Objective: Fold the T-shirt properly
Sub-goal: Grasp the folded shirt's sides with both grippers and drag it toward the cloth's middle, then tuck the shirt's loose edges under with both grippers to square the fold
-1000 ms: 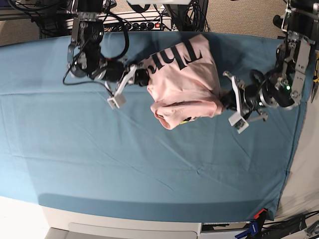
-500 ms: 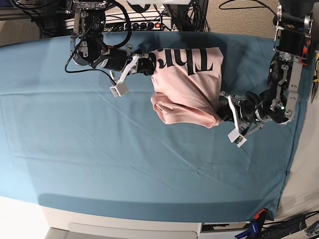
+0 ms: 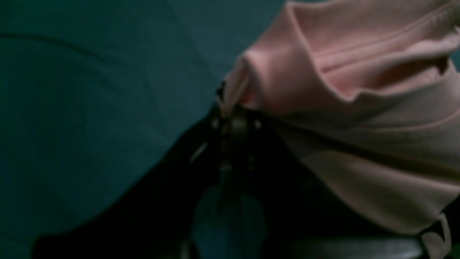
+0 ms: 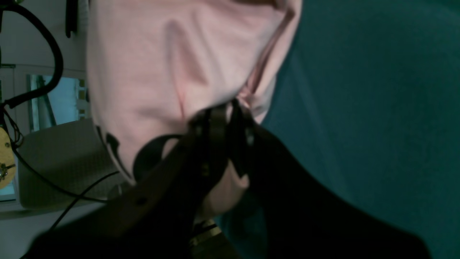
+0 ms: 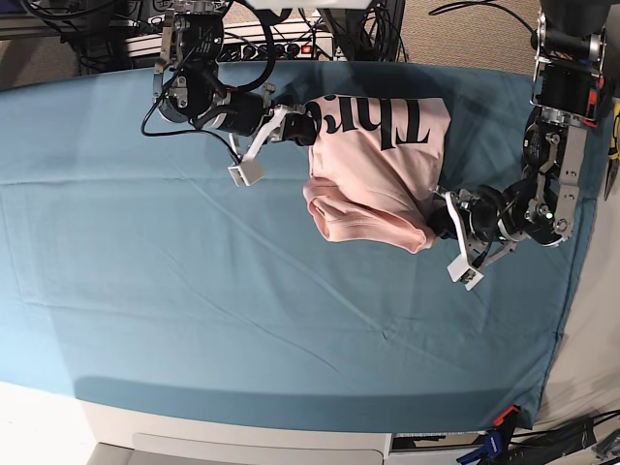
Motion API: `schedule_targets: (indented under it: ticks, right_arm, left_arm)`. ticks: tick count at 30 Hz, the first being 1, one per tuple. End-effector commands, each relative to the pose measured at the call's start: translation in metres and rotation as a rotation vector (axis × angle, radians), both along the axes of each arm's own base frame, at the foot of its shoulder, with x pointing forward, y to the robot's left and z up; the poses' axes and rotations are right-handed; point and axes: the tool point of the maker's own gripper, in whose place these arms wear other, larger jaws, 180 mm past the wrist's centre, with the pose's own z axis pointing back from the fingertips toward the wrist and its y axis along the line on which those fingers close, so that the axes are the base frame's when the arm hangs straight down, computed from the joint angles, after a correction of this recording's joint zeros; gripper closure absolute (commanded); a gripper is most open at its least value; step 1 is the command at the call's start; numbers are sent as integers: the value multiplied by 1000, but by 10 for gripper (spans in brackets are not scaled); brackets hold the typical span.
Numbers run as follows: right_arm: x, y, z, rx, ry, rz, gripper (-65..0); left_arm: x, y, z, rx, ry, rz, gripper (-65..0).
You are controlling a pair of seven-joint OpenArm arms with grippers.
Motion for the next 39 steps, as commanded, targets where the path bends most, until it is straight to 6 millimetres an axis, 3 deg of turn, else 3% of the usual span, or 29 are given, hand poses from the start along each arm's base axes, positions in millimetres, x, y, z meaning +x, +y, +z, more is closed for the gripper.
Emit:
schedule_targets:
  ticks: [1,6,9,11,21,27,33,35,37,38,39]
  right_arm:
    - [-4,1,0,-9,3,26,0]
    - [3,-2,1,-40,-12,31,-3]
    - [17,-8,2,-85,-42,31,-201]
    - [28,-10,8,-90,-73,26,-232]
    - [77,-15,51,-137,-258,6,-232]
    - [95,-35,85,-297,-428,-49,-232]
    - [97,-50,83,-391,-430,-88,-232]
    - [96,-43,88,-343,-440,-84,-230]
    - [91,-29,97,-256,-469,-42,-224]
    - [86,-20,103,-212,-493,-2,-188]
    - [81,-11,108,-166,-514,40,-138]
  left_arm:
    - [16,11,17,12,-60,28,0]
    - [16,12,17,21,-65,17,-23]
    - [20,20,19,54,-76,19,-247]
    - [23,29,23,81,-80,21,-310]
    - [41,74,55,199,-139,48,-309]
    - [40,74,64,217,-161,32,-309]
    - [36,68,63,188,-135,20,-305]
    - [30,57,65,137,-121,-24,-237]
    - [16,31,74,22,-108,-137,-69]
    - [3,13,83,-59,-100,-230,0]
    - [-11,-2,93,-133,-95,-325,0]
